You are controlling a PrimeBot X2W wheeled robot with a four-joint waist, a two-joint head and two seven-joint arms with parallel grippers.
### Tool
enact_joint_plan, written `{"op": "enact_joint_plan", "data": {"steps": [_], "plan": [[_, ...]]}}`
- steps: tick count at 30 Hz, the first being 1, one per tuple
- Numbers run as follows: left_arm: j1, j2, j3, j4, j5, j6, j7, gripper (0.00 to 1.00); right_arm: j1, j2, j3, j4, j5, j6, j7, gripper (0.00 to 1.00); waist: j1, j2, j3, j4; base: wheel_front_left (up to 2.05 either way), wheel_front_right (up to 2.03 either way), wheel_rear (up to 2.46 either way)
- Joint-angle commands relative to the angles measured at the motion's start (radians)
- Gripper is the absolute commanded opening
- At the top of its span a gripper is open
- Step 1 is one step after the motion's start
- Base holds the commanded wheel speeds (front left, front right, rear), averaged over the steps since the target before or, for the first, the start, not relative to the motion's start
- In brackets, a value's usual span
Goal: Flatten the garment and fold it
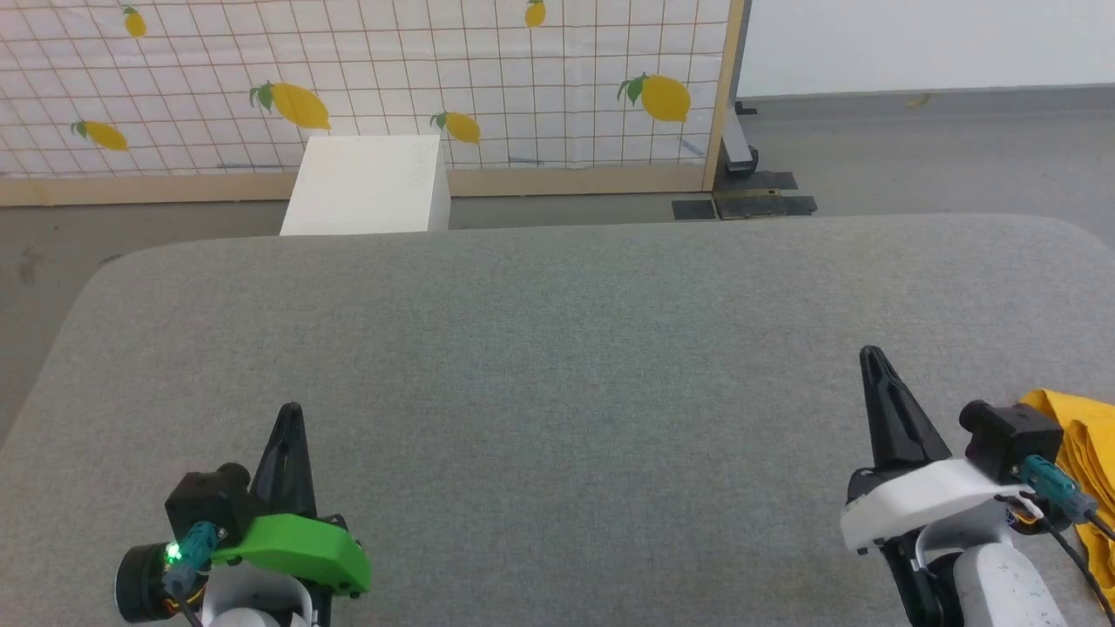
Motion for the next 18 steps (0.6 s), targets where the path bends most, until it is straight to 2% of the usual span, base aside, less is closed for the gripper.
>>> {"op": "enact_joint_plan", "data": {"steps": [1,18], "plan": [[0.003,-0.006,0.004,-0.005,0.011,-0.005,0.006,0.00,0.019,0.000,0.001,-0.010,-0.014,0.000,0.006,0.00,0.0001,0.0000,0.001,0.000,0.00,0.00,0.00],[0.004,-0.017,0.010,-0.020,0.049,-0.014,0.034,0.00,0.036,0.000,0.003,-0.046,-0.049,-0.001,0.033,0.00,0.0001,0.0000,0.007,0.000,0.00,0.00,0.00]]}}
